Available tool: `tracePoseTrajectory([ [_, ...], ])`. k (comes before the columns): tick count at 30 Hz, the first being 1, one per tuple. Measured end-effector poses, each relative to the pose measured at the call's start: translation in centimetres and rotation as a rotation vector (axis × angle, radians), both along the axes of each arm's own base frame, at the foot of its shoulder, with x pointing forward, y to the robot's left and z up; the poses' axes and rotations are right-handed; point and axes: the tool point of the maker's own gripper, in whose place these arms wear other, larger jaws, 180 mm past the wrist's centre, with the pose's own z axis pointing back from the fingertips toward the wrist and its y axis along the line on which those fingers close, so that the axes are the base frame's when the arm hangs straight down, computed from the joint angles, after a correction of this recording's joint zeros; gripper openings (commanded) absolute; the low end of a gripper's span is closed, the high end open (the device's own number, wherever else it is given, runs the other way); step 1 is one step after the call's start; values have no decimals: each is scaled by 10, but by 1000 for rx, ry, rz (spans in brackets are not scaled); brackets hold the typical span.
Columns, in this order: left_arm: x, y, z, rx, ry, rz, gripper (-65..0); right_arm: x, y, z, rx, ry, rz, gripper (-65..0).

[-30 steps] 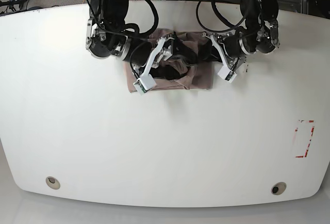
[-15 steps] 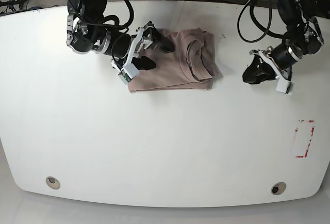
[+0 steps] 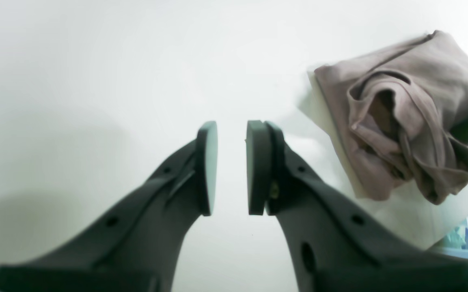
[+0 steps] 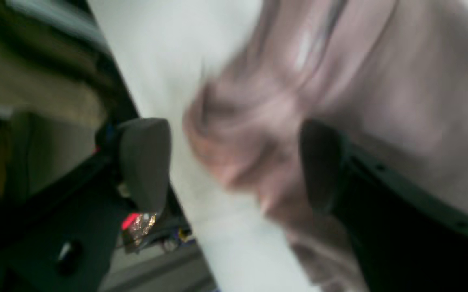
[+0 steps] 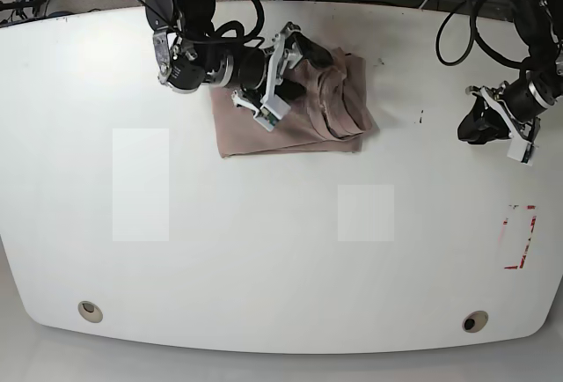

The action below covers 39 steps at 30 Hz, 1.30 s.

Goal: Fold the T-shirt properly
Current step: 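Release the bundle and grasp its sides with both grippers, then carry the folded shirt with the left gripper to the table edge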

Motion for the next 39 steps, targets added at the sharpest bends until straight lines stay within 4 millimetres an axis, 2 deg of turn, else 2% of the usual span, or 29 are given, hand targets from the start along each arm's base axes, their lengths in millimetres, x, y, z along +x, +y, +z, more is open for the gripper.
tracePoseTrajectory([
  [4, -5, 1, -5, 11, 19, 2, -531, -3, 19, -7, -63, -17, 135, -296],
  [7, -9, -1, -17, 84, 60, -18, -531, -3, 37, -5, -51, -27, 201, -298],
  [10, -10, -19, -18, 154, 65, -95, -531, 0, 40, 5, -38, -63, 207, -300],
  [12, -9, -37, -17, 222, 55, -172, -531, 5, 30, 14, -44, -102, 183, -300],
  [16, -9, -79, -23, 294, 44, -318, -531, 38, -9, 27, -71, -176, 54, -300],
  [23, -12, -135, -31, 322, 23, -434, -531, 78, -79, 31, -143, -214, -143, -301],
  [26, -17, -162, -36, 299, 25, -491, -531, 95, -99, 30, -160, -219, -183, -303],
  [29, -24, -191, -35, 255, 11, -553, -531, 105, -110, 22, -173, -195, -203, -323],
  [33, -32, -226, -36, 235, -14, -624, -531, 114, -116, 7, -151, -164, -220, -419],
  [36, -39, -241, -44, 275, -18, -671, -531, 115, -117, -5, -129, -141, -219, -458],
  [39, -42, -240, -61, 338, 12, -690, -531, 114, -124, -25, -162, -110, -223, -460],
])
